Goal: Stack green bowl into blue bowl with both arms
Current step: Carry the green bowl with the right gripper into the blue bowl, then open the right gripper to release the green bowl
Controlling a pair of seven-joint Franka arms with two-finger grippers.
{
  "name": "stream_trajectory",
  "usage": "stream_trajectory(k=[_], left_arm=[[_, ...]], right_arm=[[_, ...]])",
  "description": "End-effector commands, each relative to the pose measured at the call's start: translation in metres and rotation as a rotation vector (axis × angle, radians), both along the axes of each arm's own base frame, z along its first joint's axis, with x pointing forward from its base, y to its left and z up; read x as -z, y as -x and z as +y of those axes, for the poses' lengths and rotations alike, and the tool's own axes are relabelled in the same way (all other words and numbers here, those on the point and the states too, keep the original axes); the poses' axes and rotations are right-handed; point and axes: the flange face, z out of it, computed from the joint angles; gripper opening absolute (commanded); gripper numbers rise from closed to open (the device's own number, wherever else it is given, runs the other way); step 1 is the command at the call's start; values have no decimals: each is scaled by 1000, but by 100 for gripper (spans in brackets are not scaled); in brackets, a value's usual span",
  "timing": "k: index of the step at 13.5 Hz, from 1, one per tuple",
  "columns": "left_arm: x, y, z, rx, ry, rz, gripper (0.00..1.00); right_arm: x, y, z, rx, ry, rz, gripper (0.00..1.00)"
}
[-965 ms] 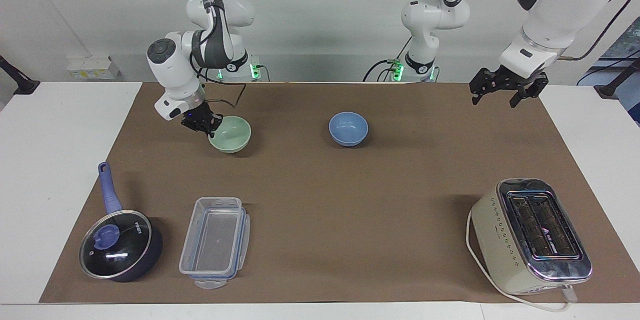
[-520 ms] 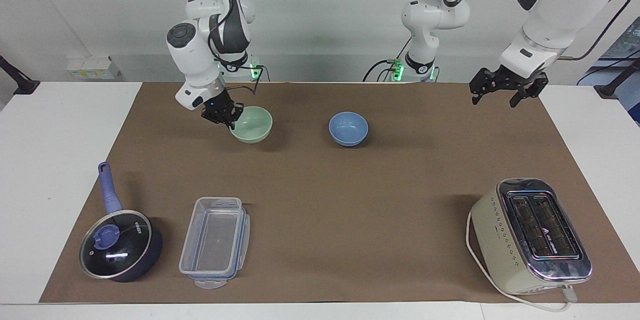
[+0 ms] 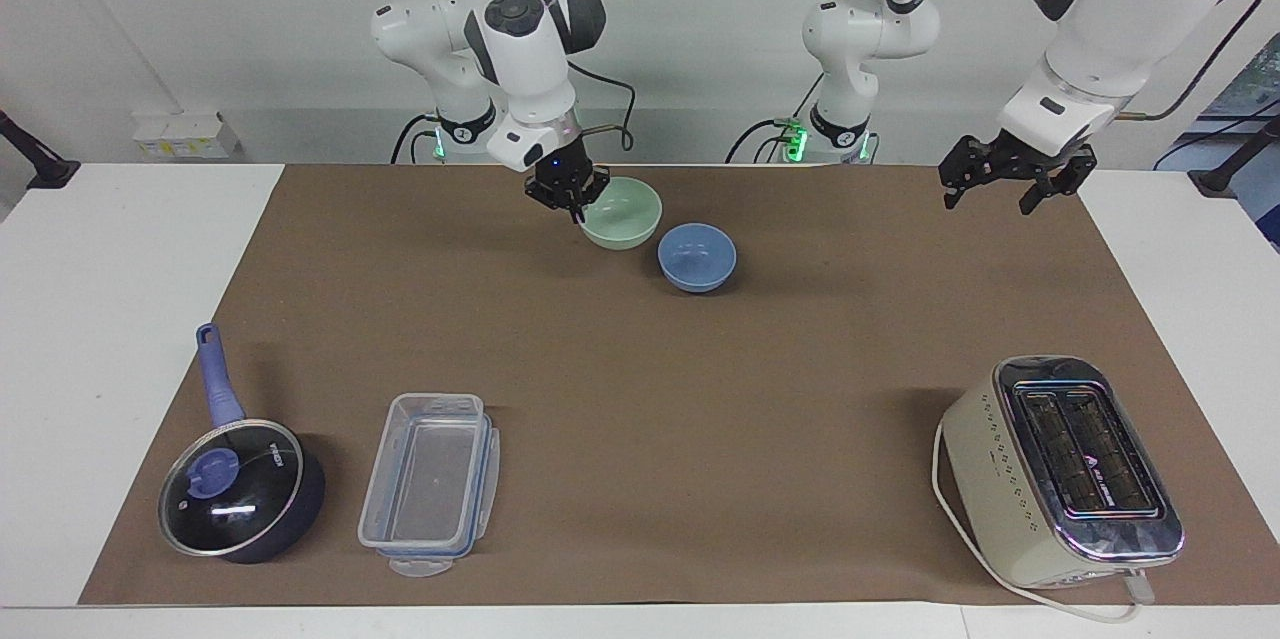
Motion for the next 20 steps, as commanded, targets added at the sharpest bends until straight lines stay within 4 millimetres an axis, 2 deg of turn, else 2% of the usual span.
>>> stream_trajectory(k=[1, 4, 7, 9, 20], left_arm=[[-2, 1, 1, -6, -17, 9, 100], [-2, 1, 2, -8, -17, 9, 100], [-2, 1, 0, -5, -17, 9, 100], [-2, 1, 2, -8, -17, 9, 100], [-2, 1, 2, -8, -17, 9, 100]], right_arm=[[16, -7, 51, 51, -19, 19, 0], [33, -9, 89, 78, -17, 32, 0], [59, -13, 98, 95, -16, 28, 0], [68, -10, 106, 91, -17, 24, 0], [79, -10, 99, 73, 16, 14, 0]])
